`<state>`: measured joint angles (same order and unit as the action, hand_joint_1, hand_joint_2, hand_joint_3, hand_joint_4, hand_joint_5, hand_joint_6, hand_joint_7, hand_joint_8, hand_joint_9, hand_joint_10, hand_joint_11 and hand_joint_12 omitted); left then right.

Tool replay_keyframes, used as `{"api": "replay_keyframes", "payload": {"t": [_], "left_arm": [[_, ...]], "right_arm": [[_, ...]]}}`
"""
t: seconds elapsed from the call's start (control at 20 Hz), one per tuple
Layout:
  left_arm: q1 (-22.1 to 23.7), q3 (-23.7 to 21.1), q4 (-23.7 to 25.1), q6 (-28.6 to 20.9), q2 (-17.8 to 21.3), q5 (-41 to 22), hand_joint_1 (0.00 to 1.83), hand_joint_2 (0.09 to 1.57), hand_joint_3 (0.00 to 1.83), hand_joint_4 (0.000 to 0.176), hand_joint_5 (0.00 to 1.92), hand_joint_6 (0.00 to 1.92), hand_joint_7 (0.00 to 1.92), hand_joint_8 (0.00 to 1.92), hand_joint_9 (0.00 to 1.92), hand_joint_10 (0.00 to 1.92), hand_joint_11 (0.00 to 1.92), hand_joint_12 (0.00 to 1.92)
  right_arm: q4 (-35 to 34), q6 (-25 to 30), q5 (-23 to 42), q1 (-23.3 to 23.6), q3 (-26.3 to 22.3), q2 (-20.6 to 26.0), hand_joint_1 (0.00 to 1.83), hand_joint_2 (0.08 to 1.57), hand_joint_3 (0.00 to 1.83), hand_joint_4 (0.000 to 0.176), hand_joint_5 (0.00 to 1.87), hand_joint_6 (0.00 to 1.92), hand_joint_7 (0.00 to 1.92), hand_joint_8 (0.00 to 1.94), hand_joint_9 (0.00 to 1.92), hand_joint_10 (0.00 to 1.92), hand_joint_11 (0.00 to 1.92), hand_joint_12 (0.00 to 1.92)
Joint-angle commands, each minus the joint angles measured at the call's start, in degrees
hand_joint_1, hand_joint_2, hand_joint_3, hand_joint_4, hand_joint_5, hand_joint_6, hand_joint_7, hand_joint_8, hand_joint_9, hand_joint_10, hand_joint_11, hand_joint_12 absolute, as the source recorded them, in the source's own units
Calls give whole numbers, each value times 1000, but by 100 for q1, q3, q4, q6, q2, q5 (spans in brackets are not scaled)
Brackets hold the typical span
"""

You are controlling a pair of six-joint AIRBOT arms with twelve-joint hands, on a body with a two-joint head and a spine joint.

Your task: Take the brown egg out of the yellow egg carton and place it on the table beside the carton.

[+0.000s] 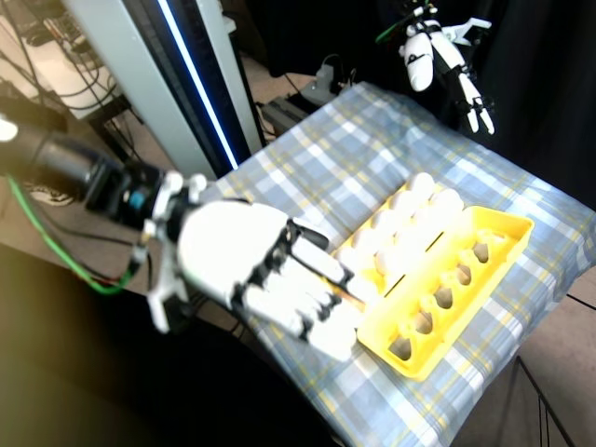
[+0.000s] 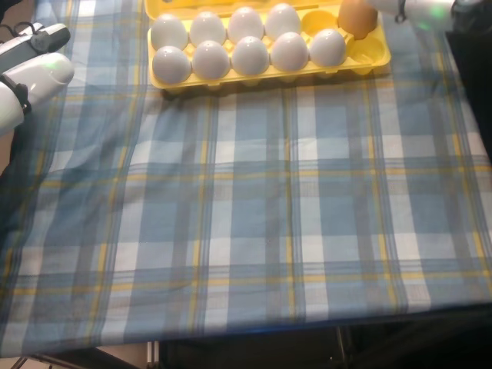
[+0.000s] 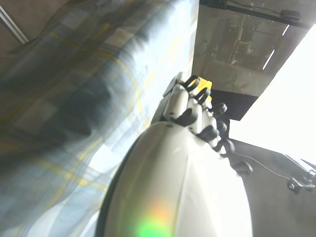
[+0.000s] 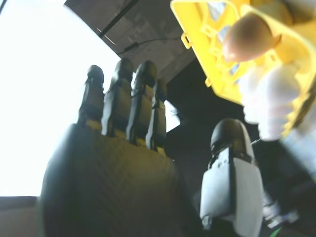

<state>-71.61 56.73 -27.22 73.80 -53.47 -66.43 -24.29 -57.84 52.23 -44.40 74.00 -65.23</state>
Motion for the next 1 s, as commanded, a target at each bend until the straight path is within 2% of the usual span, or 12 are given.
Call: {"api": "replay_keyframes", "payload": {"t": [0.0, 0.1, 0.15, 0.2, 0.25, 0.3, 0.35, 0.4, 0.55, 0.6, 0.75, 0.95], "left_arm": [[56, 42, 73, -24, -27, -689, 0, 1220, 2, 11, 223, 3, 11, 2, 0, 0, 0, 0], [57, 42, 79, -24, -28, -689, 0, 1216, 0, 28, 204, 0, 5, 0, 0, 0, 0, 0], [57, 42, 82, -24, -28, -688, 0, 1216, 0, 28, 204, 1, 7, 1, 0, 0, 0, 0], [57, 43, 82, -24, -28, -684, 0, 1218, 1, 16, 215, 5, 10, 2, 0, 0, 0, 0], [57, 45, 82, -24, -28, -676, 0, 1221, 2, 12, 218, 6, 11, 2, 0, 0, 0, 0], [67, 47, 85, -24, -28, -669, 0, 1215, 0, 16, 218, 5, 14, 3, 0, 0, 0, 0], [73, 47, 87, -24, -29, -666, 0, 1213, 0, 15, 217, 4, 9, 1, 0, 0, 0, 0], [106, 58, 106, -24, -39, -632, 0, 1212, 0, 15, 212, 1, 2, 0, 0, 0, 0, 0], [141, 74, 132, -24, -60, -588, 0, 1215, 0, 9, 217, 3, 3, 1, 0, 0, 0, 0], [143, 74, 133, -24, -63, -590, 0, 1212, 0, 15, 214, 2, 6, 2, 0, 0, 0, 0], [151, 84, 139, -24, -77, -581, 0, 1214, 0, 21, 212, 0, 6, 2, 0, 0, 0, 0], [159, 89, 147, -24, -77, -572, 0, 1208, 0, 20, 216, 1, 16, 4, 0, 0, 0, 0]], "right_arm": [[292, 310, 474, 61, 99, -64, 614, 1044, 0, 0, 468, 0, 576, 0, 601, 0, 316, 730], [344, 306, 267, 61, 216, -118, 646, 1045, 0, 0, 485, 5, 596, 7, 612, 5, 306, 738], [345, 82, 182, 61, 194, -118, 602, 1036, 0, 23, 486, 9, 586, 7, 464, 16, 60, 147], [346, -18, 111, 61, 196, -118, 613, 1046, 4, 21, 486, 9, 570, 1, 378, 3, 11, 29], [375, -89, 2, 61, 229, -120, 619, 1043, 2, 20, 487, 8, 562, 0, 338, 0, 1, 5], [378, -91, -69, 61, 279, -154, 627, 1037, 0, 32, 495, 9, 563, 1, 327, 0, 0, 0], [378, -91, -95, 61, 293, -164, 637, 1037, 0, 30, 500, 9, 563, 1, 332, 2, 0, 0], [385, -91, -203, 61, 344, -194, 658, 1043, 1, 19, 515, 11, 583, 8, 358, 11, 0, 0], [412, -91, -377, 61, 457, -240, 671, 1057, 6, 12, 527, 12, 603, 13, 381, 17, 0, 0], [413, -91, -456, 62, 523, -282, 700, 1061, 6, 6, 550, 17, 610, 12, 377, 12, 0, 0], [427, -91, -620, 97, 692, -434, 724, 1068, 5, 7, 579, 17, 626, 11, 341, 0, 0, 0], [439, -91, -782, 150, 860, -622, 720, 1076, 2, 1, 592, 10, 641, 7, 356, 4, 0, 0]]}}
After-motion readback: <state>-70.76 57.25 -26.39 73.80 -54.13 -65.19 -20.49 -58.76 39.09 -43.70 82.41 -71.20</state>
